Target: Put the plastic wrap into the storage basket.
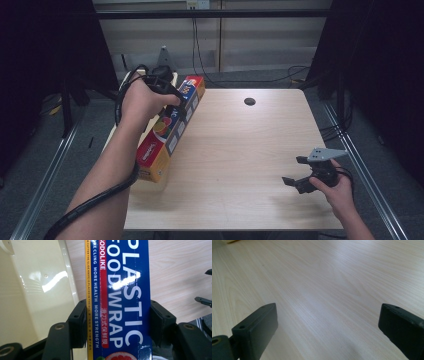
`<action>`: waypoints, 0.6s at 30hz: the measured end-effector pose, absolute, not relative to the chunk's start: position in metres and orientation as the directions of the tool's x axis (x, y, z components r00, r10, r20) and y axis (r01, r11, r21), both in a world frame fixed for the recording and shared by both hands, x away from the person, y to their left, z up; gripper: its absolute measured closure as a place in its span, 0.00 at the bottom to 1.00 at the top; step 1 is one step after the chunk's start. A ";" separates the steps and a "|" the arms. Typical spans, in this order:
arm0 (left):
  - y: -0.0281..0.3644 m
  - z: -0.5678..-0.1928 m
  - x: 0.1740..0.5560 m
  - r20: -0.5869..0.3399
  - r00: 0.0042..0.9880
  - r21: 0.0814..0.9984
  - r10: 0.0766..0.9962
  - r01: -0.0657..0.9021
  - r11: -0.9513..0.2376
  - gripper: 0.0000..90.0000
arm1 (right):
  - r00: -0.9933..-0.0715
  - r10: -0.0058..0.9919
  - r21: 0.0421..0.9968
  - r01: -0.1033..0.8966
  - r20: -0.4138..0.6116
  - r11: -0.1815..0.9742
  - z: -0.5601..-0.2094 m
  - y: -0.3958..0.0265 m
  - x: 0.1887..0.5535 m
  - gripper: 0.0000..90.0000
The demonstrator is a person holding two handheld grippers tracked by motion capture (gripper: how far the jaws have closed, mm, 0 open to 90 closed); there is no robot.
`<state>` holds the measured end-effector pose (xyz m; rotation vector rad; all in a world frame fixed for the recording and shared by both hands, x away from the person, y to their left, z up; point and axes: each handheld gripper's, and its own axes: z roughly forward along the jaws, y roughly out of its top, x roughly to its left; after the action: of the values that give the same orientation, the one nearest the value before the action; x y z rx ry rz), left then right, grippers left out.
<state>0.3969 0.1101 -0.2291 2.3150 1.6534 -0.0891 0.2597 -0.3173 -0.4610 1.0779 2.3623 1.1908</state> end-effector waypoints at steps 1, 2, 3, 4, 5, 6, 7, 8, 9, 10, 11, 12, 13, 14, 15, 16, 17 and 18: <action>0.111 -0.229 0.397 -0.217 0.331 0.205 0.918 0.935 -0.288 0.46 | -0.679 0.730 0.782 0.495 0.075 0.380 -0.461 -0.317 0.260 0.03; 0.111 -0.229 0.397 -0.217 0.331 0.205 0.918 0.935 -0.288 0.46 | -0.678 0.731 0.783 0.494 0.074 0.379 -0.461 -0.317 0.260 0.03; 0.114 -0.228 0.398 -0.211 0.334 0.202 0.919 0.934 -0.293 0.46 | -0.678 0.731 0.783 0.493 0.073 0.379 -0.461 -0.317 0.260 0.03; 0.115 -0.227 0.398 -0.211 0.326 0.206 0.922 0.937 -0.284 0.46 | -0.679 0.730 0.782 0.493 0.073 0.381 -0.461 -0.317 0.260 0.03; 0.117 -0.226 0.398 -0.215 0.324 0.203 0.921 0.938 -0.282 0.46 | -0.680 0.729 0.782 0.494 0.074 0.381 -0.461 -0.317 0.260 0.03; 0.118 -0.226 0.398 -0.214 0.319 0.207 0.923 0.939 -0.277 0.46 | -0.678 0.731 0.780 0.496 0.075 0.381 -0.461 -0.317 0.259 0.03; 0.120 -0.225 0.398 -0.215 0.322 0.204 0.922 0.938 -0.280 0.46 | -0.677 0.732 0.781 0.495 0.072 0.381 -0.461 -0.317 0.260 0.03; 0.122 -0.224 0.398 -0.208 0.320 0.206 0.924 0.938 -0.278 0.46 | -0.678 0.732 0.780 0.496 0.073 0.382 -0.461 -0.317 0.260 0.03; 0.122 -0.224 0.398 -0.207 0.314 0.210 0.927 0.939 -0.271 0.46 | -0.677 0.733 0.780 0.496 0.072 0.382 -0.461 -0.317 0.259 0.03; 0.124 -0.222 0.398 -0.209 0.315 0.208 0.926 0.939 -0.273 0.46 | -0.677 0.732 0.779 0.496 0.071 0.383 -0.462 -0.317 0.260 0.03; 0.125 -0.222 0.398 -0.216 0.308 0.210 0.927 0.941 -0.264 0.46 | -0.676 0.734 0.780 0.495 0.069 0.383 -0.462 -0.317 0.260 0.03; 0.127 -0.221 0.398 -0.207 0.311 0.212 0.928 0.940 -0.268 0.46 | -0.675 0.735 0.780 0.495 0.067 0.384 -0.462 -0.316 0.260 0.03; 0.128 -0.220 0.398 -0.206 0.310 0.212 0.928 0.940 -0.267 0.46 | -0.676 0.733 0.779 0.496 0.070 0.383 -0.462 -0.316 0.260 0.03; 0.129 -0.220 0.397 -0.203 0.307 0.215 0.930 0.940 -0.264 0.46 | -0.678 0.731 0.778 0.498 0.075 0.382 -0.462 -0.316 0.260 0.03; 0.130 -0.218 0.397 -0.202 0.303 0.212 0.931 0.942 -0.261 0.46 | -0.677 0.733 0.778 0.498 0.073 0.382 -0.462 -0.316 0.260 0.03; 0.131 -0.218 0.397 -0.198 0.300 0.216 0.933 0.942 -0.257 0.46 | -0.678 0.731 0.777 0.500 0.077 0.383 -0.462 -0.316 0.260 0.03; 0.132 -0.217 0.397 -0.203 0.298 0.214 0.933 0.943 -0.254 0.46 | -0.677 0.732 0.777 0.501 0.076 0.382 -0.462 -0.316 0.260 0.03; 0.133 -0.217 0.397 -0.202 0.298 0.217 0.933 0.943 -0.254 0.46 | -0.675 0.734 0.778 0.499 0.073 0.381 -0.462 -0.316 0.260 0.03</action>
<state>0.3968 0.1333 -0.2167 2.2757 1.7031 -0.0459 0.2597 -0.3157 -0.4619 1.0863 2.3601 1.1798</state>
